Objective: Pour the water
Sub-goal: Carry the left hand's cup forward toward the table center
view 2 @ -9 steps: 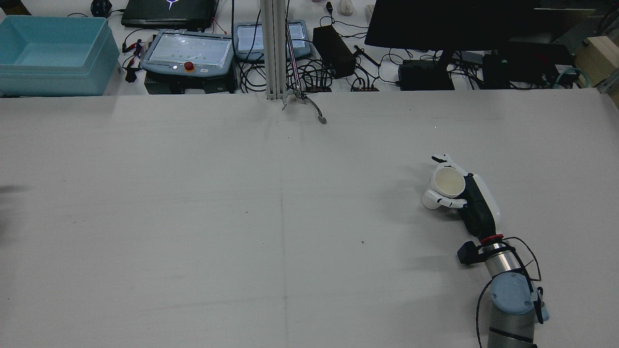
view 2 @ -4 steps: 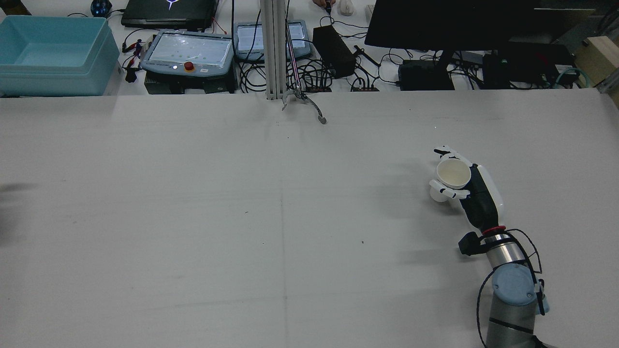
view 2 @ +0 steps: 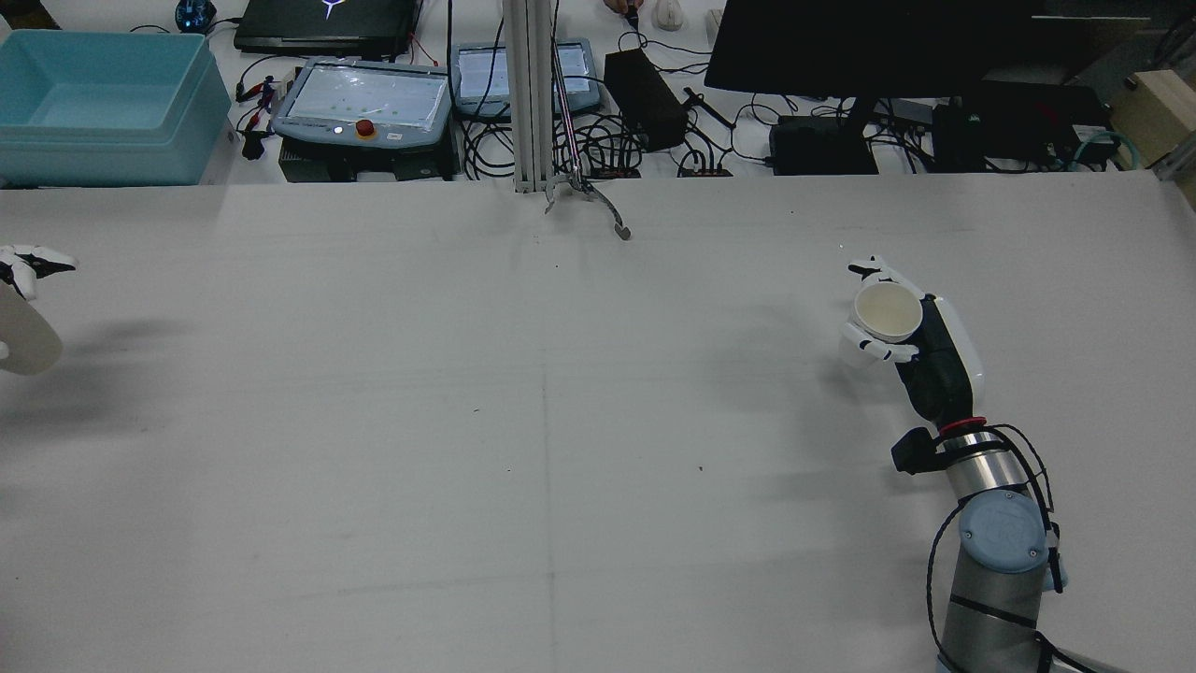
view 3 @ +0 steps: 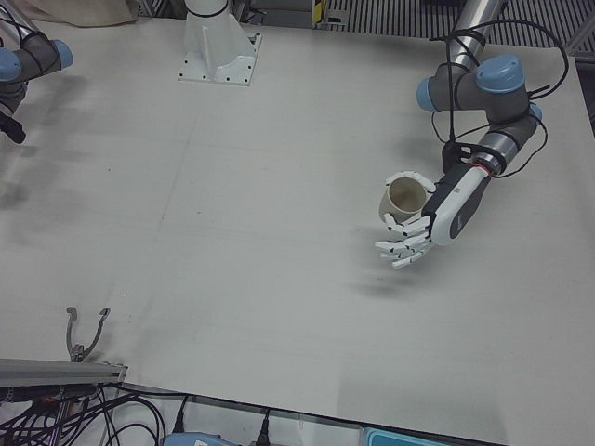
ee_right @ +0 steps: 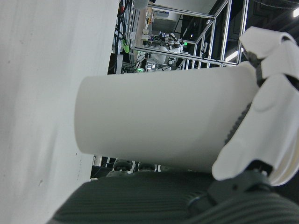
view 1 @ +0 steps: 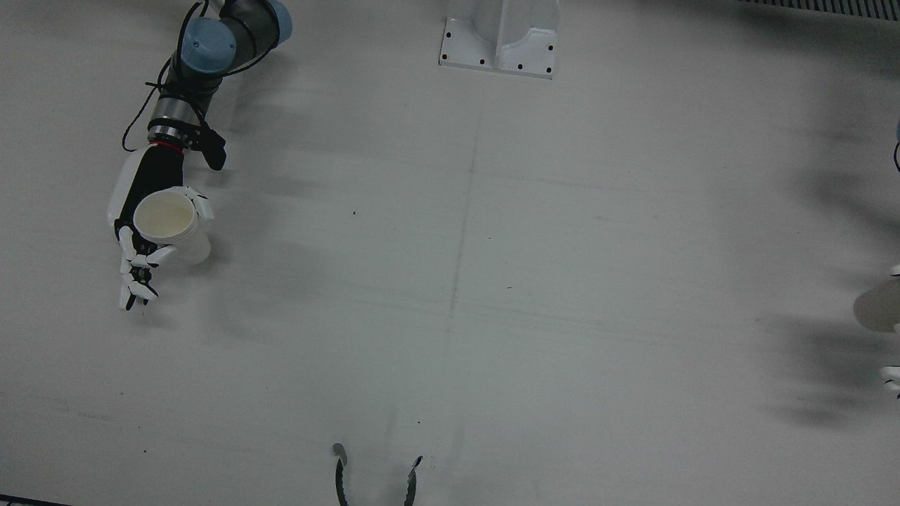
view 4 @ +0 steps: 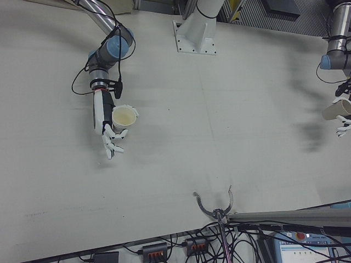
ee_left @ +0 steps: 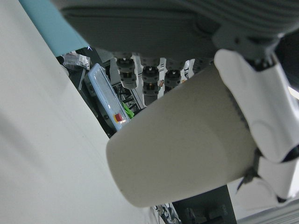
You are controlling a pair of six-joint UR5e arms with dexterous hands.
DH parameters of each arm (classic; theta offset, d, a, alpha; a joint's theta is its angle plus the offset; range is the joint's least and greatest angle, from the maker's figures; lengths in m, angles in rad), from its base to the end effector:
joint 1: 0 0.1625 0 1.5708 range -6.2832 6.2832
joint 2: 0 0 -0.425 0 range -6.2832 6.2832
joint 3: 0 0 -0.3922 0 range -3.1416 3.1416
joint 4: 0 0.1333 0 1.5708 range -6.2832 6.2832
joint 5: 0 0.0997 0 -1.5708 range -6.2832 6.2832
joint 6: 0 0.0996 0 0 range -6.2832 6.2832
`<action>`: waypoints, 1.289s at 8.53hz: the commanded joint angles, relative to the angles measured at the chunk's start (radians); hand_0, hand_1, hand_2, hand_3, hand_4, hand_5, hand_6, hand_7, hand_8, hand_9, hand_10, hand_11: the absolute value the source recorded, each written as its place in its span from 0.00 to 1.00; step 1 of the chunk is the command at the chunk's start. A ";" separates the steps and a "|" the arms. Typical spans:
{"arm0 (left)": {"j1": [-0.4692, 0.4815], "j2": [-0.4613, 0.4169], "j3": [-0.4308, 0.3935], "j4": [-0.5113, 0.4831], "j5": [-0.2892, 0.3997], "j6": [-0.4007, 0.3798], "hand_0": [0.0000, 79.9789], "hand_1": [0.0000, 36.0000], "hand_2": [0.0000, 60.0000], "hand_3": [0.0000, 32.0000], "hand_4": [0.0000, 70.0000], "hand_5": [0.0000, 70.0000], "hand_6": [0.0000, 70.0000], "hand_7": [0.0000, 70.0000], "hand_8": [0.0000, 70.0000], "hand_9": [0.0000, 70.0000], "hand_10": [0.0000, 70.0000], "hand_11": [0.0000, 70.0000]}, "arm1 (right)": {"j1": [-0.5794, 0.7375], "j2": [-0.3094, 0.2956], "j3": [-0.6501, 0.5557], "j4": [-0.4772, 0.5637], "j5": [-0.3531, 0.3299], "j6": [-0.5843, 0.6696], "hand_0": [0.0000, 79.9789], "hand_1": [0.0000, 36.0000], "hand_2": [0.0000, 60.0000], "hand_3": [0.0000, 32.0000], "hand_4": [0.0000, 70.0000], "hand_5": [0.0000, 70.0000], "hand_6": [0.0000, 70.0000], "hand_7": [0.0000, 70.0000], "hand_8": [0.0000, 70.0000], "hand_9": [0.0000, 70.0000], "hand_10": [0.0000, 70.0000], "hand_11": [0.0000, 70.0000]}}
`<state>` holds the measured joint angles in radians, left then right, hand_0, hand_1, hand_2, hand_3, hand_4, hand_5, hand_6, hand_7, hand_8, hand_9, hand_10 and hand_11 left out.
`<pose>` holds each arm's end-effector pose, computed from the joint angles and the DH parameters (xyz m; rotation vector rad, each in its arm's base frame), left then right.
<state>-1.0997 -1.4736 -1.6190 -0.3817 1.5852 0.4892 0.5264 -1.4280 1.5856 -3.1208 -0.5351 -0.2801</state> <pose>0.0991 -0.4850 0.6664 0.0086 2.1912 -1.3773 -0.3357 -0.4483 0.6107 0.1405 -2.2538 2.0581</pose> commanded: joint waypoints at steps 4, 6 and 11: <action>0.301 -0.406 -0.148 0.399 0.006 0.061 0.58 0.62 1.00 0.00 1.00 0.96 0.34 0.40 0.27 0.28 0.13 0.20 | 0.018 0.000 0.042 -0.015 -0.005 0.001 0.58 0.78 1.00 0.00 0.22 1.00 0.19 0.47 0.06 0.14 0.09 0.16; 0.442 -0.569 -0.133 0.486 0.003 0.232 0.55 0.53 1.00 0.00 1.00 0.97 0.34 0.40 0.33 0.26 0.14 0.20 | 0.018 0.000 0.053 -0.015 -0.005 0.001 0.58 0.78 1.00 0.00 0.23 1.00 0.19 0.48 0.06 0.15 0.10 0.17; 0.587 -0.692 -0.029 0.504 -0.022 0.382 0.56 0.56 1.00 0.00 1.00 0.93 0.30 0.41 0.31 0.26 0.15 0.21 | 0.055 0.000 0.251 -0.111 -0.037 -0.141 0.59 0.78 1.00 0.00 0.23 1.00 0.20 0.50 0.07 0.15 0.10 0.17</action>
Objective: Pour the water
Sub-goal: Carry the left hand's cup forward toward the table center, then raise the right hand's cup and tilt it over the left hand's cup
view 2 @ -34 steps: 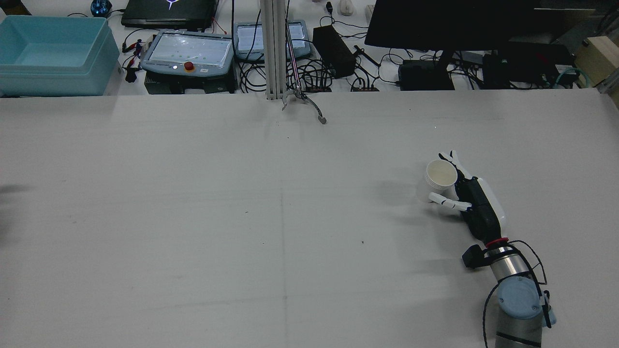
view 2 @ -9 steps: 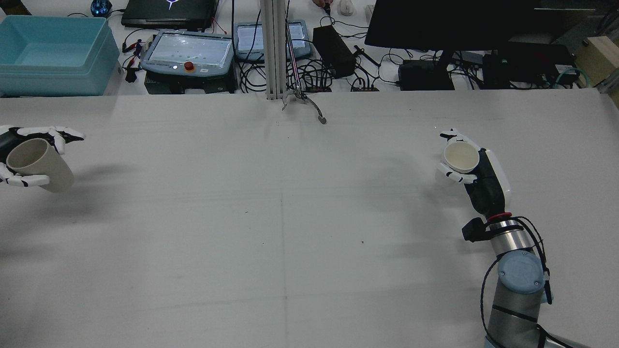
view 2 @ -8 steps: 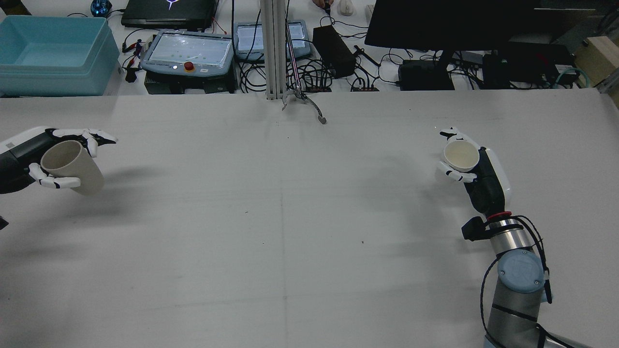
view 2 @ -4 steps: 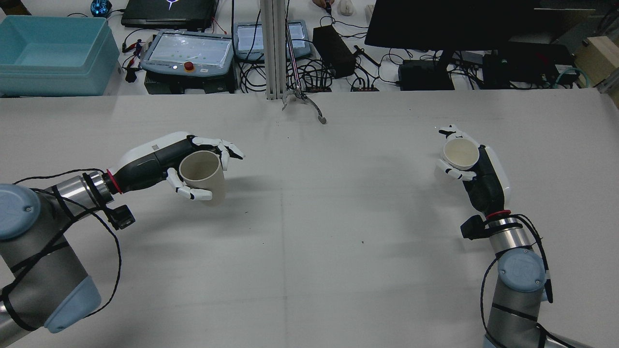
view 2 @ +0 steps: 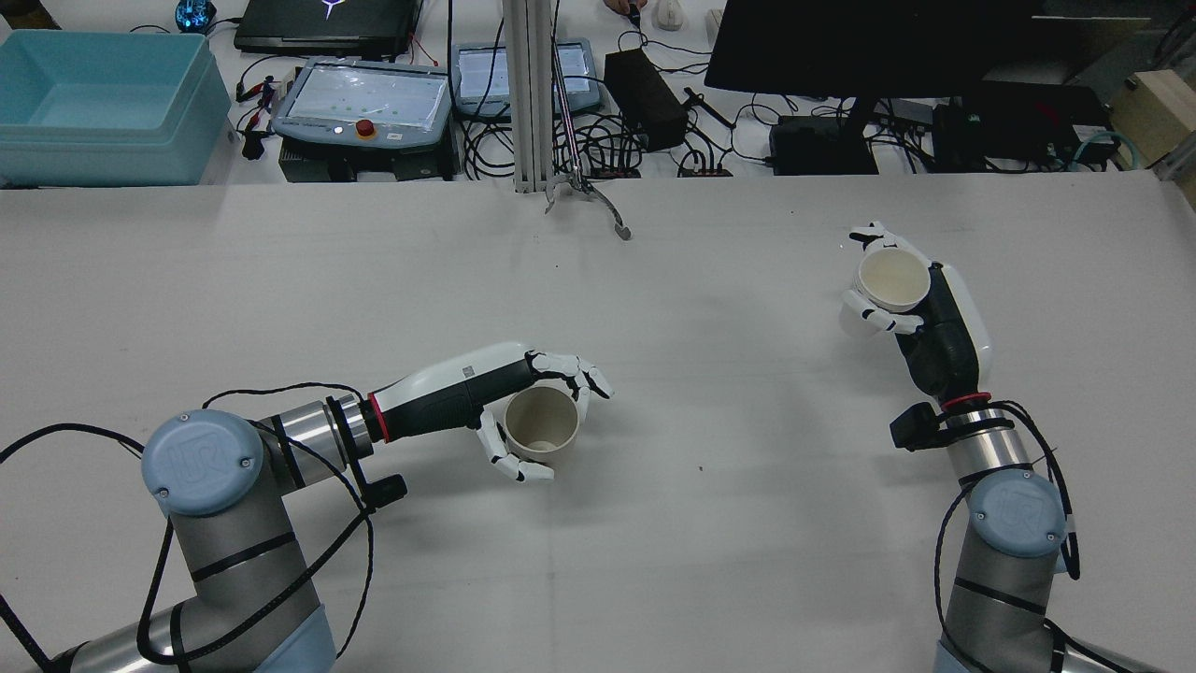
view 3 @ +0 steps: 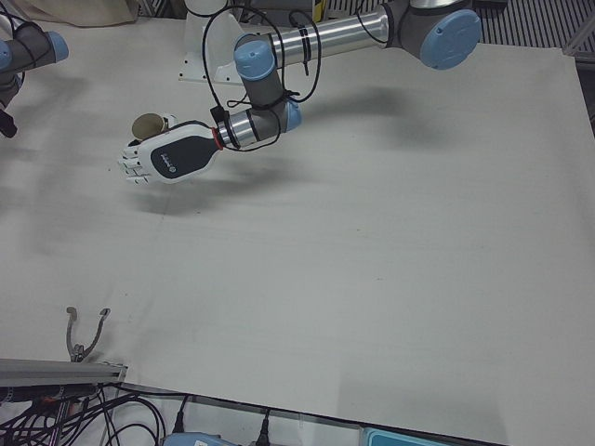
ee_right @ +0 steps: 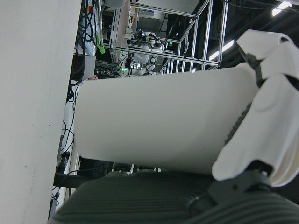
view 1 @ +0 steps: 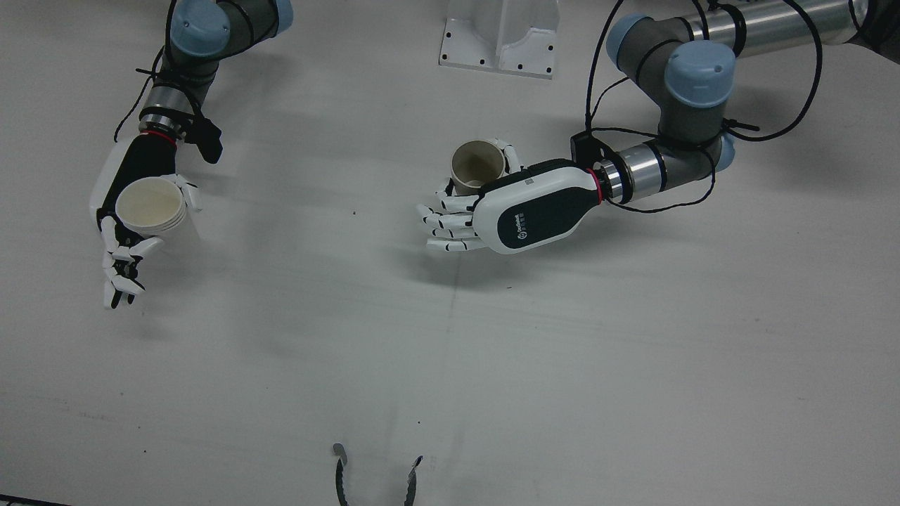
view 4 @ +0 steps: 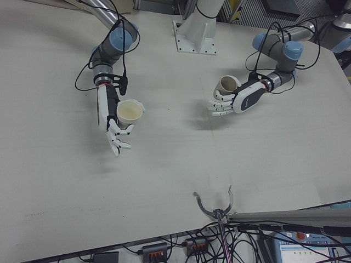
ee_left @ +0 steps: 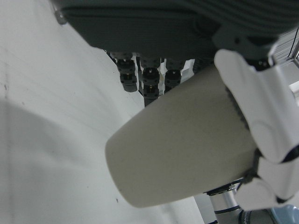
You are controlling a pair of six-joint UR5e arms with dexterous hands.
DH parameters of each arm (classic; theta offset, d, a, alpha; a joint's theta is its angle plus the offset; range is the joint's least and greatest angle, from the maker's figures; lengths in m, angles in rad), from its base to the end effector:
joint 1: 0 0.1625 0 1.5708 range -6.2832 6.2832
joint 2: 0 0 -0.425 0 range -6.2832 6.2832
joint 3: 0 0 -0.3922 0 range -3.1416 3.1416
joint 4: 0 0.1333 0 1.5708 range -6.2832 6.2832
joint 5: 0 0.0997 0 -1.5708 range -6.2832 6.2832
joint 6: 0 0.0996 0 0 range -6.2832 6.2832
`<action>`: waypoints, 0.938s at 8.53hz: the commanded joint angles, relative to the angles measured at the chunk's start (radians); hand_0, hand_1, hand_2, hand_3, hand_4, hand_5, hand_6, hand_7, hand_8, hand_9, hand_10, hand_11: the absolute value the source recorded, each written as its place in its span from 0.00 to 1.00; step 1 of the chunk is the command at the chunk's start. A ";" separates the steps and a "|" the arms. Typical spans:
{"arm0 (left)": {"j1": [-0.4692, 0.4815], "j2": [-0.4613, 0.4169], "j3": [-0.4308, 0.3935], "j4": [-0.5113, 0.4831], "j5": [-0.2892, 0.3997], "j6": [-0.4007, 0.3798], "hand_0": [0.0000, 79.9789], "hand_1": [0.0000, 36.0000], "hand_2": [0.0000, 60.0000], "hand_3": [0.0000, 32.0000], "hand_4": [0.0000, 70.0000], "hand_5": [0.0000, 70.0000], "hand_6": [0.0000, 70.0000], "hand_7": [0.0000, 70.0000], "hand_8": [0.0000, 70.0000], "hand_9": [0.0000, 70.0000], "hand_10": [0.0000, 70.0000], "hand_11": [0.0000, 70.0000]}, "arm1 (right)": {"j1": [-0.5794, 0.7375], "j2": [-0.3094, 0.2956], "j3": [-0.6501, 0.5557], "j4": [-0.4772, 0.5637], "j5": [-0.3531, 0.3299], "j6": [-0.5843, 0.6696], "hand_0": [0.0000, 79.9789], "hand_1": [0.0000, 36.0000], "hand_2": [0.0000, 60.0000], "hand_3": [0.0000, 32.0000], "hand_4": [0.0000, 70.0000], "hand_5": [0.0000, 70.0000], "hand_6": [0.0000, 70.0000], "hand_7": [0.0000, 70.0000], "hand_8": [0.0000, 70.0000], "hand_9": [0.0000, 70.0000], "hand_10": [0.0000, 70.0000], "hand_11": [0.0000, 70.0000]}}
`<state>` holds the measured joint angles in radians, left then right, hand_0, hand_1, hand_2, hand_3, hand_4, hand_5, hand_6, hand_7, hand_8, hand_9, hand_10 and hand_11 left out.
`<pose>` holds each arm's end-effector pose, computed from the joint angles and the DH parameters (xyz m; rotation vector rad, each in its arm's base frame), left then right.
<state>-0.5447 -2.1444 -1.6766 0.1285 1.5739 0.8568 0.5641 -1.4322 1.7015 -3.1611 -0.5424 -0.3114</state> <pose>0.5065 -0.4624 0.3059 -0.1890 2.2045 -0.7256 -0.3152 -0.4581 0.5630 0.1534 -2.3242 2.0478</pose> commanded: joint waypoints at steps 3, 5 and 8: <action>0.034 -0.035 0.023 -0.003 -0.011 0.011 0.57 0.56 1.00 0.00 1.00 0.94 0.31 0.40 0.31 0.26 0.14 0.20 | 0.096 0.100 0.485 -0.099 -0.298 -0.774 0.60 0.91 1.00 0.00 0.26 1.00 0.21 0.51 0.07 0.14 0.12 0.20; 0.034 -0.073 0.018 0.028 -0.009 0.008 0.56 0.55 1.00 0.00 1.00 0.94 0.31 0.40 0.30 0.26 0.14 0.20 | 0.053 0.162 0.541 -0.201 -0.310 -0.891 0.59 0.93 1.00 0.00 0.30 1.00 0.23 0.55 0.04 0.11 0.11 0.18; 0.032 -0.077 0.017 0.031 -0.009 0.002 0.57 0.55 1.00 0.00 1.00 0.93 0.30 0.39 0.30 0.25 0.14 0.19 | -0.093 0.174 0.624 -0.327 -0.297 -1.220 0.61 1.00 1.00 0.00 0.28 1.00 0.22 0.53 0.03 0.08 0.08 0.15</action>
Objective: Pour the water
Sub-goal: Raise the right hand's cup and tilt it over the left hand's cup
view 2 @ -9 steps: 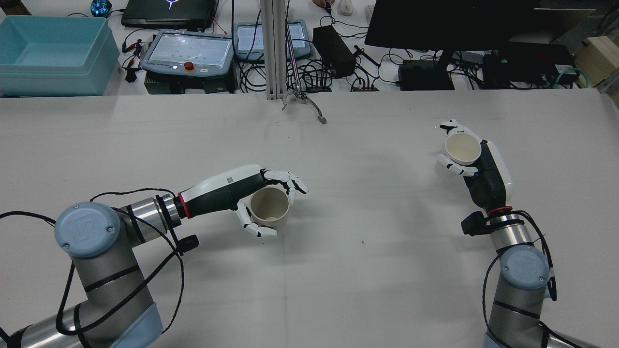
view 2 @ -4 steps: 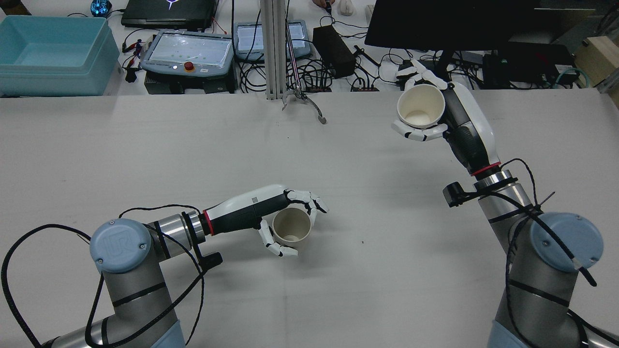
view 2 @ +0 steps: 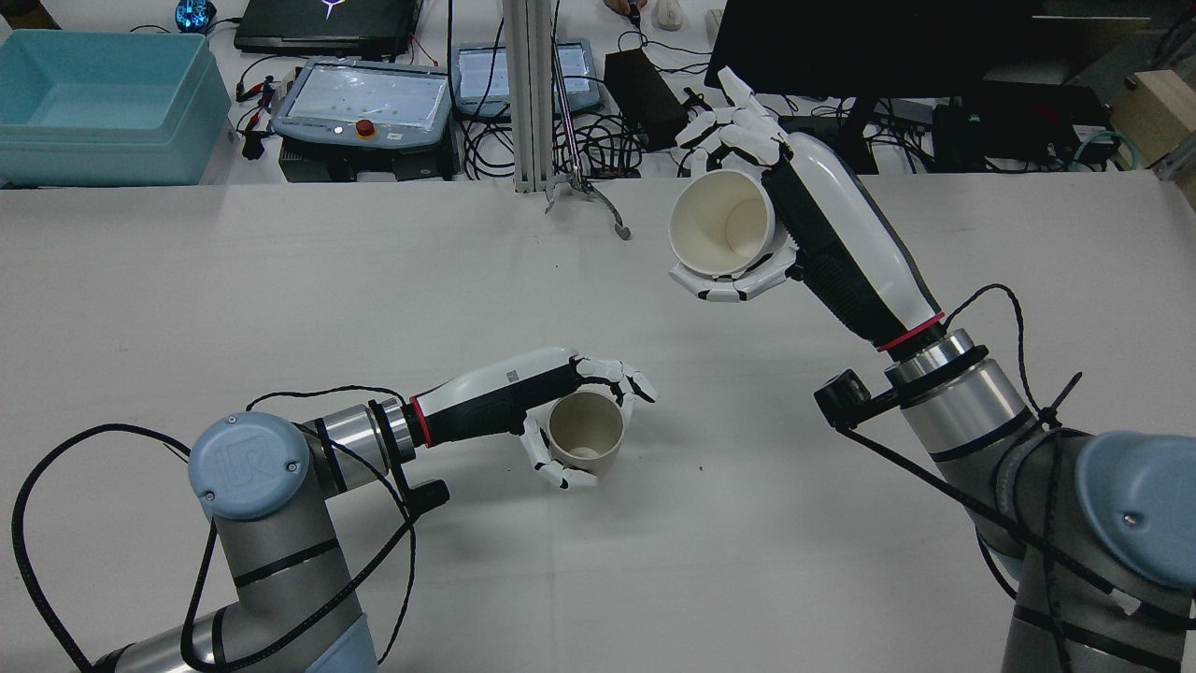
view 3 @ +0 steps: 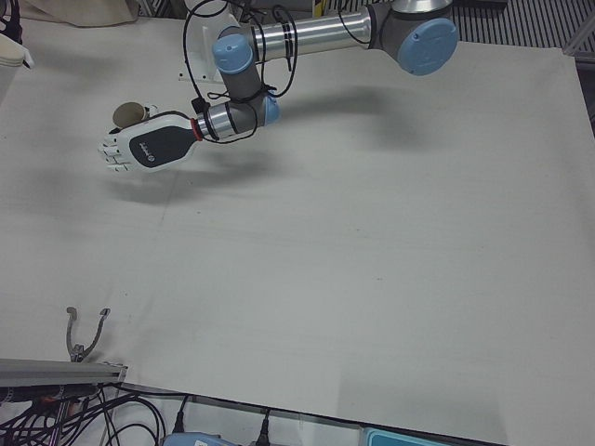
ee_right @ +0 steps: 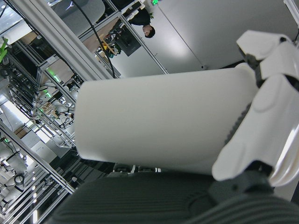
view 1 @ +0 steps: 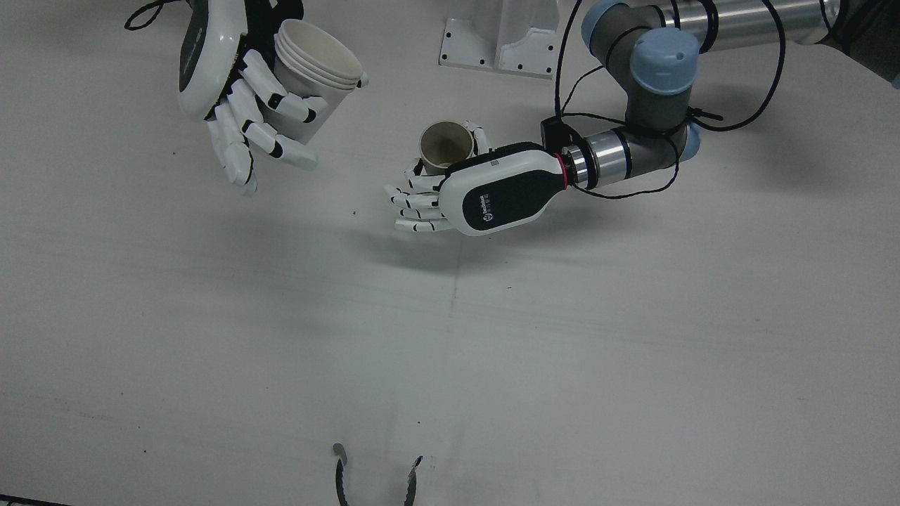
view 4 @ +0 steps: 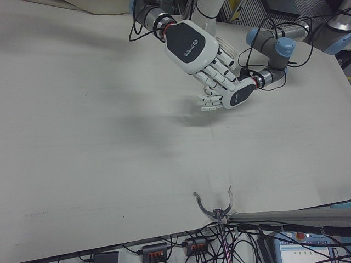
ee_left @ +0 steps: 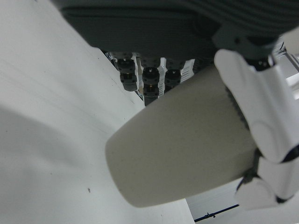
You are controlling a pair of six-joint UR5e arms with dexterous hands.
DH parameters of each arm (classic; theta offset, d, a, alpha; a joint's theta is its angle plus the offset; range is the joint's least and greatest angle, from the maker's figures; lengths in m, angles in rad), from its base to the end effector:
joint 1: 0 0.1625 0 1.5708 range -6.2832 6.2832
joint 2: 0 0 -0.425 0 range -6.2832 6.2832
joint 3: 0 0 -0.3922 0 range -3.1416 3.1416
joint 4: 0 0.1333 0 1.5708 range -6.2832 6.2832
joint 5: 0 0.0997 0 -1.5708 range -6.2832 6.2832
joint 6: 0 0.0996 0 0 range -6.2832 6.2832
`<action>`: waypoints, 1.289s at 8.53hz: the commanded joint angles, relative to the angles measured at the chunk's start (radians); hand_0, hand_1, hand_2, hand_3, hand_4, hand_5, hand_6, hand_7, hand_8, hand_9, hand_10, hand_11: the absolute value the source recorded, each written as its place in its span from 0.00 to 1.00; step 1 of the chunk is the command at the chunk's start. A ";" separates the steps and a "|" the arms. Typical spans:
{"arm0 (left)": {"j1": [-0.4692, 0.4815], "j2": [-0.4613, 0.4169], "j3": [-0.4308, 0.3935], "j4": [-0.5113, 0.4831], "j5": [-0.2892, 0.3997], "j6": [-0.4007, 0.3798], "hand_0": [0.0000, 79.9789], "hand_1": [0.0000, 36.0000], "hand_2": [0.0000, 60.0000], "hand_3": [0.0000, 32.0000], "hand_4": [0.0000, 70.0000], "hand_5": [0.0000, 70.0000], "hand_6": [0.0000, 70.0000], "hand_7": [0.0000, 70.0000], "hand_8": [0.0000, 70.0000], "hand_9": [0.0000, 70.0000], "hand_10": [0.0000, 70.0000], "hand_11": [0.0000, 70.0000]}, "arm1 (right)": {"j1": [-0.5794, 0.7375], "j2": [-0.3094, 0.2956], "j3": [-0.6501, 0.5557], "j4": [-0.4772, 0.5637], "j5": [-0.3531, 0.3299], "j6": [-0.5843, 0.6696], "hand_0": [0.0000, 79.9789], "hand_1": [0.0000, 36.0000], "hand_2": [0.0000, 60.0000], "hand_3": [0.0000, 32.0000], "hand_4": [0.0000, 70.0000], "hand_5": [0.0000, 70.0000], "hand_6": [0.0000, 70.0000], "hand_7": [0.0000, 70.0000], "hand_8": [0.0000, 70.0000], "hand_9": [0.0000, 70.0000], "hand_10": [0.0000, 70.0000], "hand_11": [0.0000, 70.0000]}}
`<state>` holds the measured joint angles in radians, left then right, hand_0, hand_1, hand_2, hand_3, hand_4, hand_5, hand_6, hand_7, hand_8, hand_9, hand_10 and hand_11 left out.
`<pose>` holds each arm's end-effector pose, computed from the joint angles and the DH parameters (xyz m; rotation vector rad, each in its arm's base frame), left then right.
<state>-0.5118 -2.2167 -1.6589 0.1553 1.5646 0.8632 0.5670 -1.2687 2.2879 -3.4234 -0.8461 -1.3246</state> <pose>0.5316 -0.4522 0.2682 -0.2149 2.2263 -0.6988 -0.2761 -0.4121 0.2579 0.7696 -2.2718 1.2377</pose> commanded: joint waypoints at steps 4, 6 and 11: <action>0.001 -0.006 -0.002 0.004 0.000 -0.004 0.57 0.56 1.00 0.00 1.00 0.93 0.30 0.39 0.29 0.25 0.14 0.19 | -0.167 0.011 0.022 -0.146 0.084 -0.314 0.63 1.00 1.00 0.00 0.30 1.00 0.21 0.48 0.03 0.08 0.07 0.13; 0.006 -0.008 -0.005 0.009 0.002 -0.004 0.57 0.56 1.00 0.00 1.00 0.93 0.30 0.39 0.29 0.25 0.14 0.20 | -0.177 0.011 0.012 -0.148 0.087 -0.314 0.63 1.00 1.00 0.00 0.29 1.00 0.20 0.44 0.03 0.07 0.07 0.14; -0.124 0.081 -0.038 0.050 0.008 -0.142 0.57 0.54 1.00 0.00 1.00 0.92 0.28 0.37 0.29 0.24 0.13 0.19 | -0.069 -0.053 0.076 -0.139 0.206 -0.029 0.58 1.00 1.00 0.00 0.31 1.00 0.19 0.39 0.02 0.06 0.08 0.15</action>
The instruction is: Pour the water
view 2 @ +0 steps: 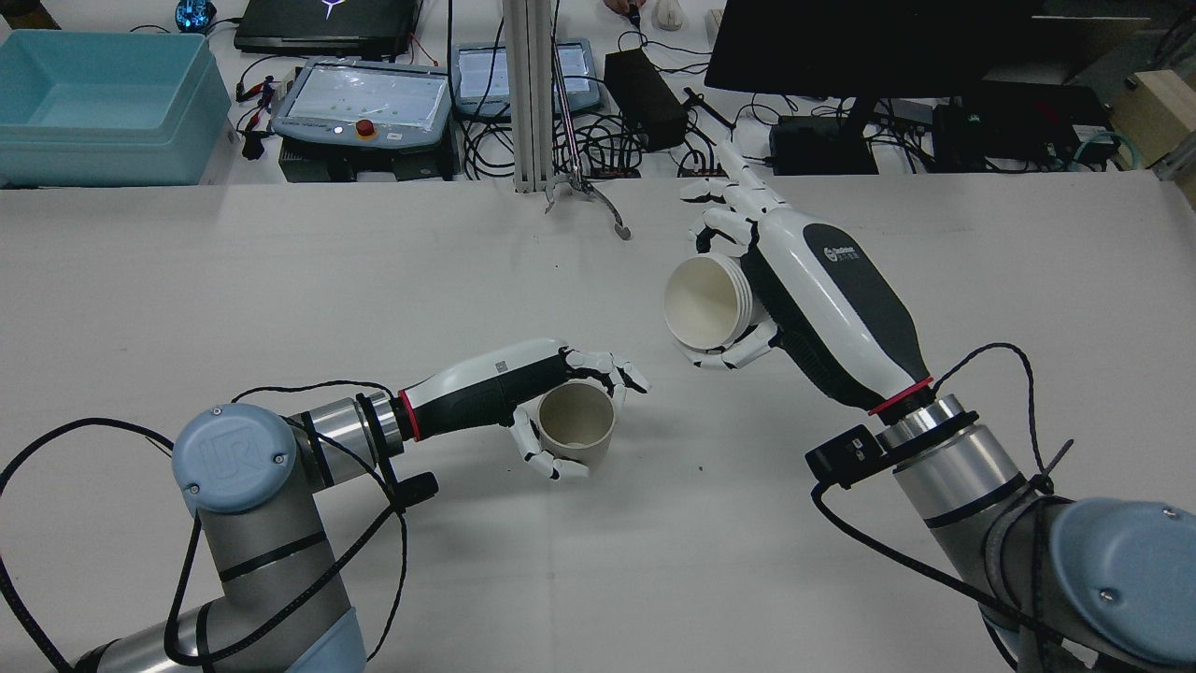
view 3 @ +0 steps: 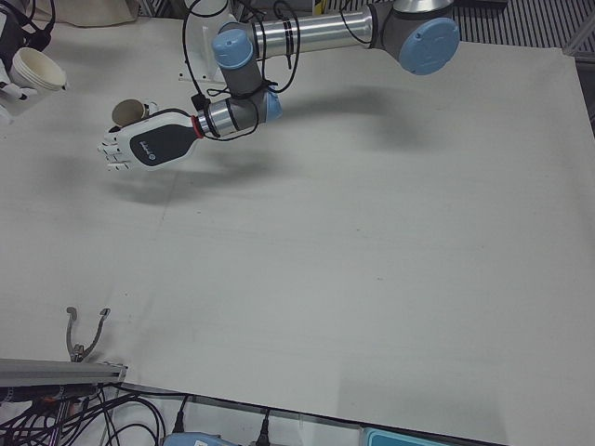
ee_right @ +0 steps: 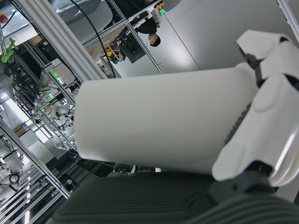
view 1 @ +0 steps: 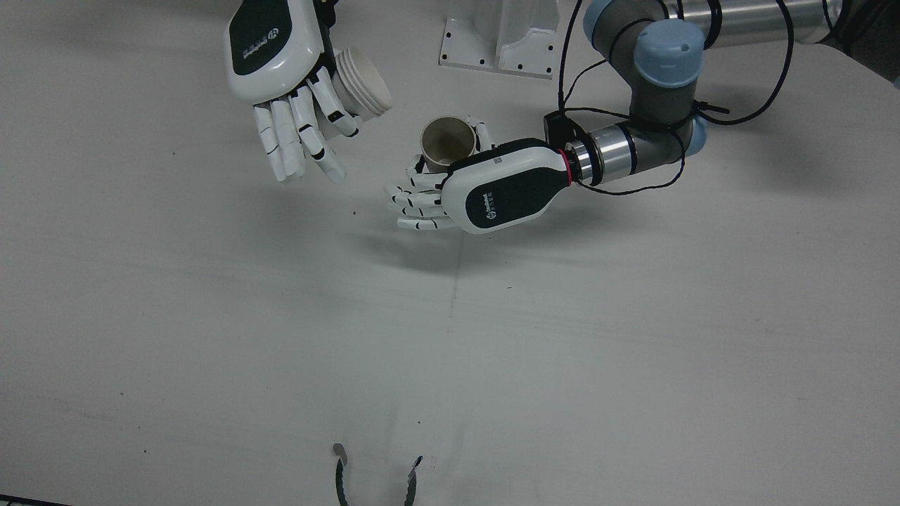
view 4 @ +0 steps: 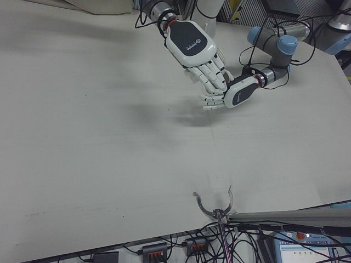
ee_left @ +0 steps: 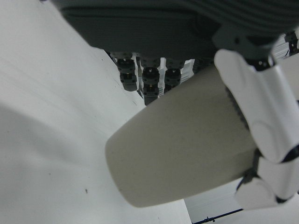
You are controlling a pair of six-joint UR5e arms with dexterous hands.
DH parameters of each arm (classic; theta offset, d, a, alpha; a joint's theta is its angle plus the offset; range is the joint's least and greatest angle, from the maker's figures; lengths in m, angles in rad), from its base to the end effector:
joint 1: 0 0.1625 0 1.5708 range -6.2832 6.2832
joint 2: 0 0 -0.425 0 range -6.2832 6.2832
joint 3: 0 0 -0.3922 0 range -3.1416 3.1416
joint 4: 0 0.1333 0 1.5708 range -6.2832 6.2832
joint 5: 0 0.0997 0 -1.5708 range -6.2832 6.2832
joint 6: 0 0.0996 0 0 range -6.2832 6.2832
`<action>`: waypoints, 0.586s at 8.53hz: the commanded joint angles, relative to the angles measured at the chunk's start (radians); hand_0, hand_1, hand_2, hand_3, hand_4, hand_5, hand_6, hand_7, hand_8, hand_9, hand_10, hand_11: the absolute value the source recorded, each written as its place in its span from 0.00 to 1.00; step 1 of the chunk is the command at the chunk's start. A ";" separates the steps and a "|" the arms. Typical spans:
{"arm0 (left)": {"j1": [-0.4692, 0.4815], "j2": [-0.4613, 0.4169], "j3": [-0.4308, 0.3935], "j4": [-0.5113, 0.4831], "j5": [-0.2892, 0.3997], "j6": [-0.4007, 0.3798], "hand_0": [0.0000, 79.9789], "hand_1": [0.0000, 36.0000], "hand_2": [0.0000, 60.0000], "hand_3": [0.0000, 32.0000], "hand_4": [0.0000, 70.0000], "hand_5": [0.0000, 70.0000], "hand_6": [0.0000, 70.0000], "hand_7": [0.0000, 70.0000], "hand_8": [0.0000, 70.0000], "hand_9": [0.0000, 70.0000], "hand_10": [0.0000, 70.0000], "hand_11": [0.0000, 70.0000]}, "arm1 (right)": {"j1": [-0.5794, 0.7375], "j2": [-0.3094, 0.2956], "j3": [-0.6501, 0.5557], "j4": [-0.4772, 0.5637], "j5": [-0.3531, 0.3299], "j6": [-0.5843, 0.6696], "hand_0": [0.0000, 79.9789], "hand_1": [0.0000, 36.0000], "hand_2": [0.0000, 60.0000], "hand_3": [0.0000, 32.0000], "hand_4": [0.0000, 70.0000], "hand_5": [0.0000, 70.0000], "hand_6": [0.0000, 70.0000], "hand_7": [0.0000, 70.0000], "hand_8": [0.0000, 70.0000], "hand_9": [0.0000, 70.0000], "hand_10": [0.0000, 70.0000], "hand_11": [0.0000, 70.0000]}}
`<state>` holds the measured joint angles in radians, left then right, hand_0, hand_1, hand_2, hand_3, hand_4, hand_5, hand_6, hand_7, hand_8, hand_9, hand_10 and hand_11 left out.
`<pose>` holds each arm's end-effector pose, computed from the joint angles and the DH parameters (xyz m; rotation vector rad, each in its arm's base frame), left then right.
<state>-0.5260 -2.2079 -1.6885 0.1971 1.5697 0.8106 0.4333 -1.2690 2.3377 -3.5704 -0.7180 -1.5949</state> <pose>0.5174 -0.4547 0.2673 -0.2592 2.2094 -0.7411 -0.3002 -0.3684 0.2653 0.9576 -1.9673 1.1665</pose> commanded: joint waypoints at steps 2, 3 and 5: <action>-0.221 0.175 -0.010 -0.037 0.004 -0.164 0.55 0.52 1.00 0.00 1.00 0.90 0.28 0.37 0.29 0.24 0.13 0.19 | 0.129 -0.096 0.011 -0.002 0.091 0.552 0.57 1.00 1.00 0.00 0.35 1.00 0.17 0.34 0.02 0.05 0.09 0.16; -0.265 0.235 -0.011 -0.071 0.004 -0.181 0.55 0.52 1.00 0.00 1.00 0.90 0.27 0.36 0.29 0.24 0.13 0.19 | 0.155 -0.104 0.008 -0.002 0.089 0.673 0.57 1.00 1.00 0.00 0.36 1.00 0.18 0.36 0.02 0.05 0.08 0.15; -0.299 0.309 -0.037 -0.090 0.003 -0.206 0.55 0.53 1.00 0.00 1.00 0.90 0.27 0.36 0.29 0.24 0.14 0.19 | 0.206 -0.151 -0.090 -0.001 0.089 0.961 0.57 1.00 1.00 0.00 0.34 1.00 0.17 0.36 0.02 0.05 0.08 0.14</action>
<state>-0.7713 -1.9885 -1.7006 0.1352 1.5732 0.6370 0.5802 -1.3763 2.3378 -3.5717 -0.6281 -0.9561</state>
